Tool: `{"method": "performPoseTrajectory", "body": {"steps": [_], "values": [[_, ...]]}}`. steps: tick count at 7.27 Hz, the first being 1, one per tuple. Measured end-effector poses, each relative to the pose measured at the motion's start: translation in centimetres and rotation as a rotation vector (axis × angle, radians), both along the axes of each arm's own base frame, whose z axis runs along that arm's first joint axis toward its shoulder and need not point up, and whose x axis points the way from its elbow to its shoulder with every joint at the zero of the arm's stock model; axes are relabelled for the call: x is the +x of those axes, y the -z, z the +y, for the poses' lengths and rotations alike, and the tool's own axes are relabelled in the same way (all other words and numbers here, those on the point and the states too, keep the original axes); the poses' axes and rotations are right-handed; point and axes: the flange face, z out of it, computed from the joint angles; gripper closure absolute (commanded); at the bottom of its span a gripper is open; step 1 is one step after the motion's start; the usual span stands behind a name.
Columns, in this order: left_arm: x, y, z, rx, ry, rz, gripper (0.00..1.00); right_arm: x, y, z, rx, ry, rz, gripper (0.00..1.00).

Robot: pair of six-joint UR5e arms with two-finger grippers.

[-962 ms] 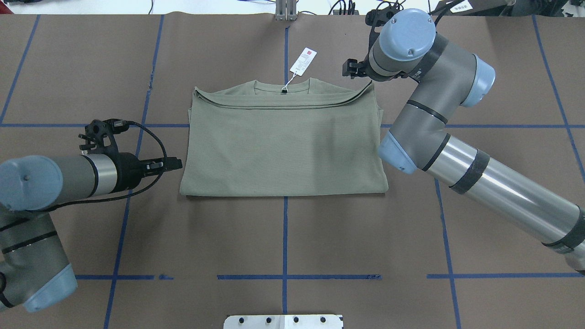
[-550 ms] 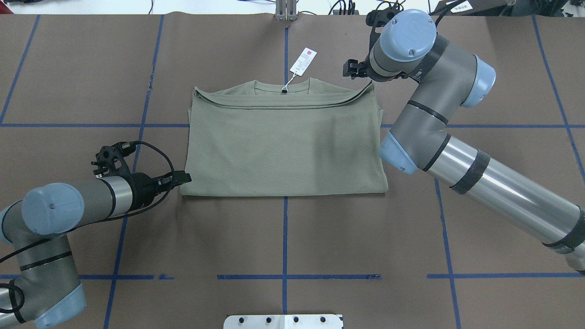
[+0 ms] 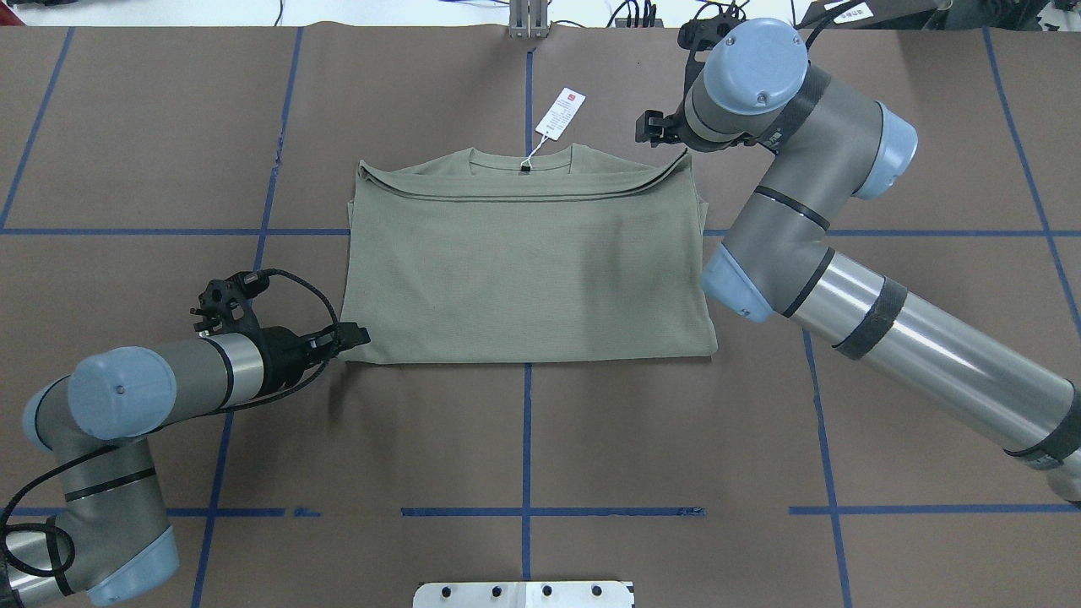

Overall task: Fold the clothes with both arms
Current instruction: 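Move the left gripper to the folded shirt's side edge and grasp it, then drag the folded shirt with the left gripper away from the robot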

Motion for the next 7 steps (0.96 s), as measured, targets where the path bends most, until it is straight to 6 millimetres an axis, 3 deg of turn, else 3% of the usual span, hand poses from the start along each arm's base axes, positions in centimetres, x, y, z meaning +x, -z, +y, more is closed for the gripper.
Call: {"method": "performPoseTrajectory", "body": {"steps": [1, 7], "values": [[0.1, 0.1, 0.0, -0.002, -0.001, 0.003, 0.98, 0.0, -0.1, 0.0, -0.001, 0.000, 0.001, 0.00], [-1.6, -0.8, -0.5, 0.089, -0.019, -0.063, 1.00, -0.1, -0.2, 0.1, -0.004, -0.003, 0.000, 0.00]]}}
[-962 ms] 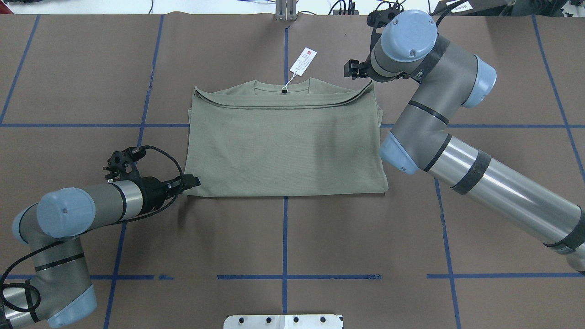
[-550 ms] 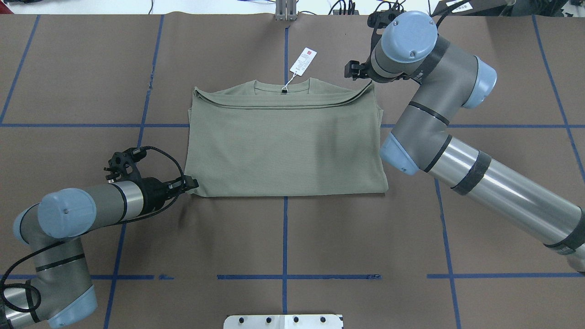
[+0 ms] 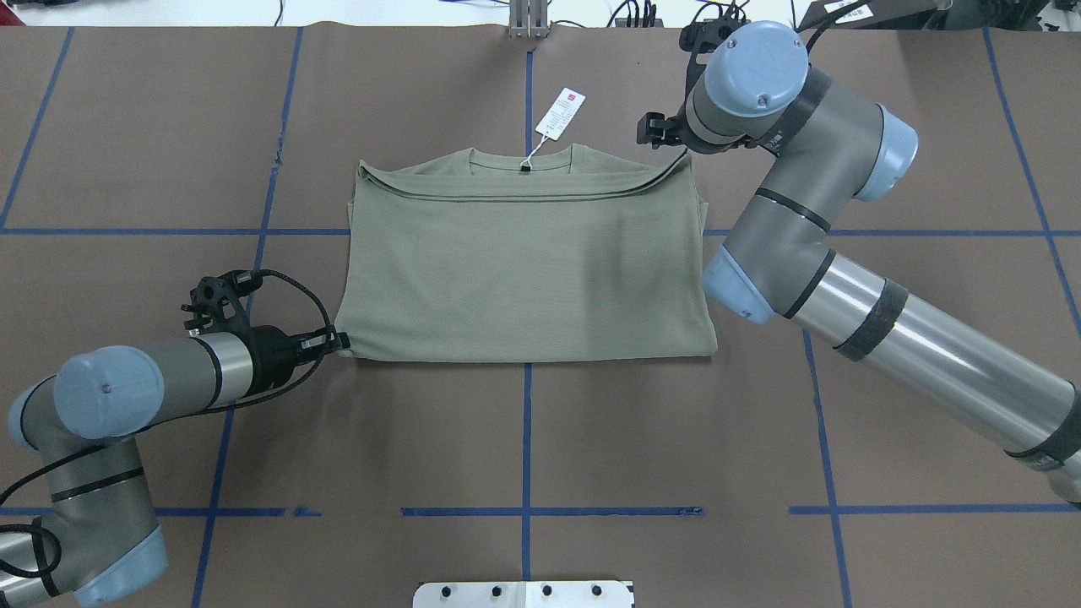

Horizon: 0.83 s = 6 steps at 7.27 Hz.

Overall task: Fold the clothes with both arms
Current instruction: 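Drag the folded shirt with the left gripper away from the robot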

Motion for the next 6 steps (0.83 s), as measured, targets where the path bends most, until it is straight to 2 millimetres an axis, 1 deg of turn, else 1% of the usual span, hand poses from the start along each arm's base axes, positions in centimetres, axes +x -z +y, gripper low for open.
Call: {"method": "performPoseTrajectory", "body": {"steps": [1, 4, 5, 6], "values": [[-1.4, -0.3, -1.5, 0.062, 0.007, -0.043, 1.00, 0.0, 0.0, 0.0, 0.000, 0.000, 0.001, 0.00], [-7.0, -1.9, -8.0, 0.186, 0.082, -0.171, 1.00, 0.1, -0.3, 0.0, -0.001, 0.001, 0.004, 0.00], [-7.9, -2.4, -10.7, 0.197, 0.103, -0.202, 1.00, 0.2, -0.3, -0.1, -0.002, 0.001, 0.004, 0.00], [-7.7, -2.5, -14.6, 0.209, 0.126, -0.233, 1.00, 0.2, -0.3, -0.1, -0.002, 0.000, 0.004, 0.00]]}}
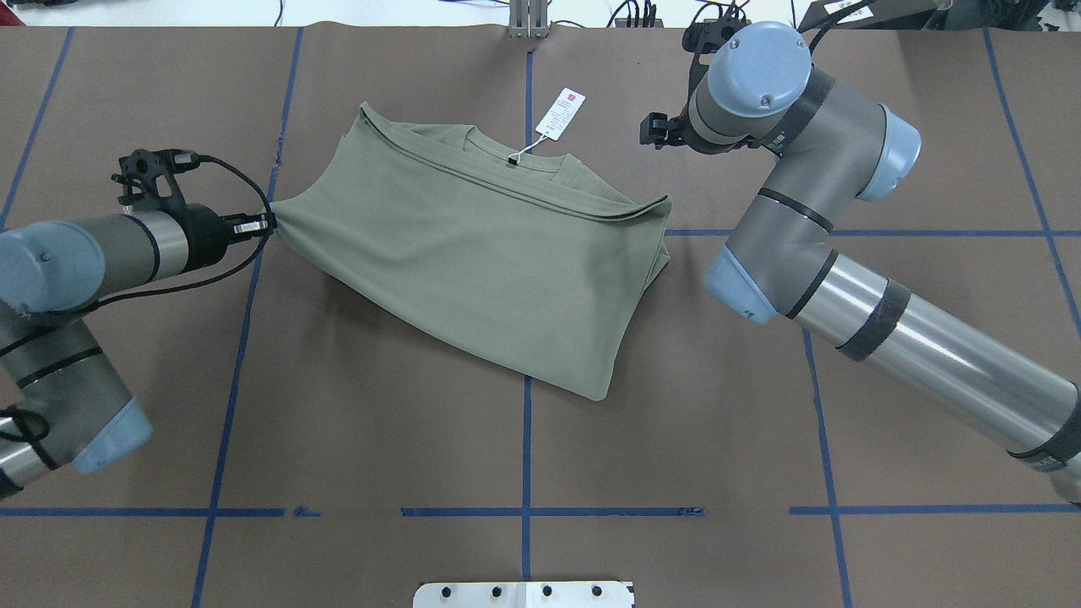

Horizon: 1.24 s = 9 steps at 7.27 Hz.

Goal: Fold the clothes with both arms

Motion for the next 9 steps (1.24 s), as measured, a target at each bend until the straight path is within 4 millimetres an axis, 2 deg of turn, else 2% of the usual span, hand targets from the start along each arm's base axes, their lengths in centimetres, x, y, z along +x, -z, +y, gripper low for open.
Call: {"method": "performPoseTrajectory", "body": {"steps": [1, 2, 4, 5, 6, 7, 8, 9], "values": [[0.2, 0.0, -4.8, 0.024, 0.019, -0.053, 1.00, 0.0, 0.0, 0.0, 0.000, -0.001, -0.001, 0.00], [-0.5, -0.3, -9.9, 0.049, 0.028, -0.125, 1.00, 0.0, 0.0, 0.0, -0.001, -0.002, -0.002, 0.00], [-1.7, -1.2, -18.2, 0.067, 0.024, -0.268, 1.00, 0.1, 0.4, 0.2, 0.004, -0.003, -0.009, 0.00], [-1.5, -1.5, -21.2, 0.072, 0.009, -0.337, 0.05, 0.3, 0.6, 0.4, 0.007, -0.003, -0.013, 0.00], [-1.7, -1.7, -22.5, 0.094, -0.013, -0.386, 0.00, 0.2, 0.8, 0.5, 0.009, -0.003, -0.017, 0.00], [-2.1, -1.1, -22.9, 0.128, -0.042, -0.401, 0.00, 0.1, 1.1, 0.6, 0.008, -0.006, -0.024, 0.01], [-3.2, 0.4, -22.7, 0.158, -0.089, -0.363, 0.00, -0.2, 1.7, 0.7, 0.000, -0.024, -0.048, 0.06], [-5.2, 1.4, -21.9, 0.175, -0.159, -0.290, 0.00, -1.0, 2.5, 0.7, -0.021, -0.063, -0.100, 0.17]]}}
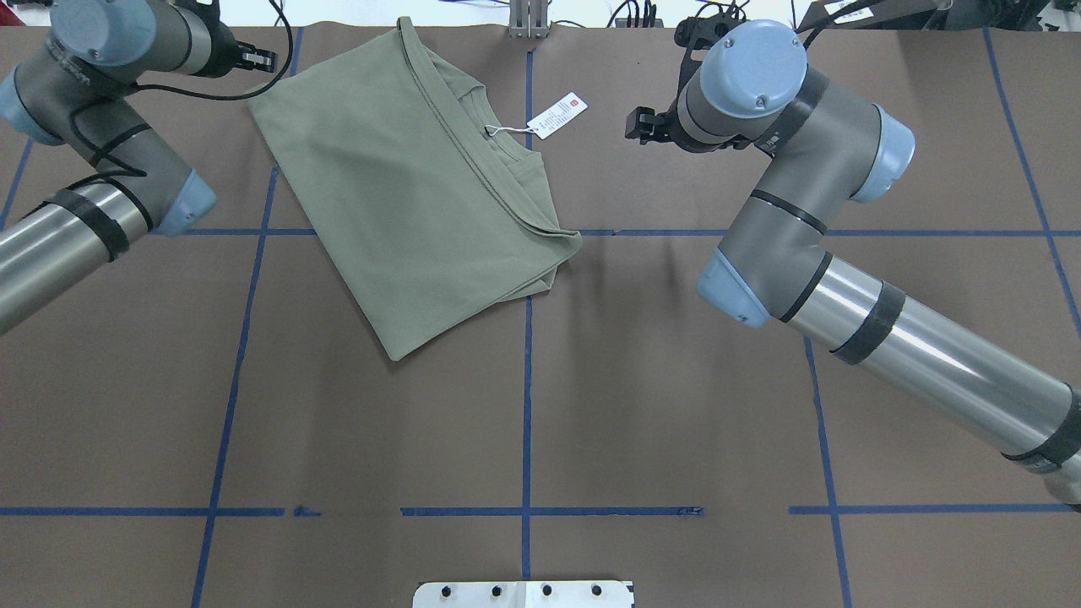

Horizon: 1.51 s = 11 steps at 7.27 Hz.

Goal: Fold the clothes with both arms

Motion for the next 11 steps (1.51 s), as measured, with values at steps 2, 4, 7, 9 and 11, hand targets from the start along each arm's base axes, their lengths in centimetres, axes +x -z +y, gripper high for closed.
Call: {"method": "performPoseTrajectory", "body": {"steps": [2, 4, 7, 9, 11], "values": [[-3.2, 1.0, 4.2, 0.012, -0.075, 0.105, 0.00, -4.5, 2.2, -0.2, -0.088, -0.115, -0.149, 0.23], [-3.2, 2.6, 7.4, -0.018, -0.078, 0.197, 0.00, -11.0, 5.7, 0.1, -0.154, -0.213, -0.226, 0.25], [-0.9, 3.4, 9.1, -0.040, -0.101, 0.236, 0.00, -16.3, 5.7, 1.5, -0.122, -0.210, -0.182, 0.33], [-0.2, 3.3, 9.5, -0.038, -0.111, 0.240, 0.00, -17.7, 4.6, 2.2, -0.102, -0.192, -0.142, 0.34], [0.0, 3.1, 9.5, -0.040, -0.113, 0.238, 0.00, -18.7, 4.0, 2.9, -0.088, -0.171, -0.119, 0.34]]}}
